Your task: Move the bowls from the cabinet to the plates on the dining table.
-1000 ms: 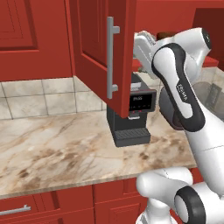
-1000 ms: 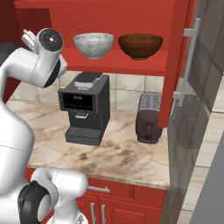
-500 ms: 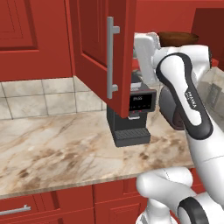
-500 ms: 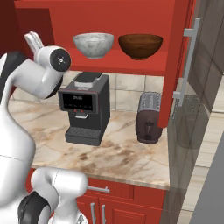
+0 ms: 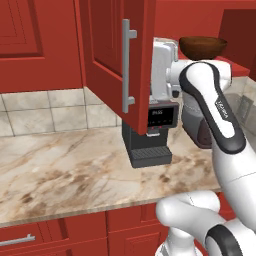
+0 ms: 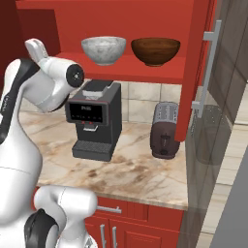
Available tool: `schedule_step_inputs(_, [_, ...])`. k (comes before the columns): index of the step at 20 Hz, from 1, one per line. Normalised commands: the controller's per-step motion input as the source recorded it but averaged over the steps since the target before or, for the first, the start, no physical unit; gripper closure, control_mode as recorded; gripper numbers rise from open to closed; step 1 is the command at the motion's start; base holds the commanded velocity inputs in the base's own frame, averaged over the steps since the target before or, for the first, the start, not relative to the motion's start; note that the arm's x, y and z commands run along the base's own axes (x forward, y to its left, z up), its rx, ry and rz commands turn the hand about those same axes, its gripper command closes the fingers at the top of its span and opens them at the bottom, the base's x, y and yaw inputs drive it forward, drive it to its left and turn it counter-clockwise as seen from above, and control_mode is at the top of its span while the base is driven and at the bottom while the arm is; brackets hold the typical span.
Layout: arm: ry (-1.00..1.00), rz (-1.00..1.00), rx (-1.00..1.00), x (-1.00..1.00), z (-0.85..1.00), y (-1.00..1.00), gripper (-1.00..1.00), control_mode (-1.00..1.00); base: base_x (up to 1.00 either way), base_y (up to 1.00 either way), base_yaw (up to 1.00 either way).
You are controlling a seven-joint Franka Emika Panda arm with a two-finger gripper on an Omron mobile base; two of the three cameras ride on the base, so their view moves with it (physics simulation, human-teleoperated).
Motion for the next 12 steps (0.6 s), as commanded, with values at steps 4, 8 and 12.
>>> schedule_step_inputs(4, [0.00,0.14,0.00,0.04,0.04,-0.10,-1.00,-1.00,0.00,0.00,0.00])
schedule_step_inputs(8, [0.07,0.13,0.02,0.00,0.07,-0.08,-1.00,-1.00,0.00,0.00,0.00])
schedule_step_inputs(12, [0.14,0.21,0.05,0.00,0.07,0.00,-1.00,-1.00,0.00,0.00,0.00])
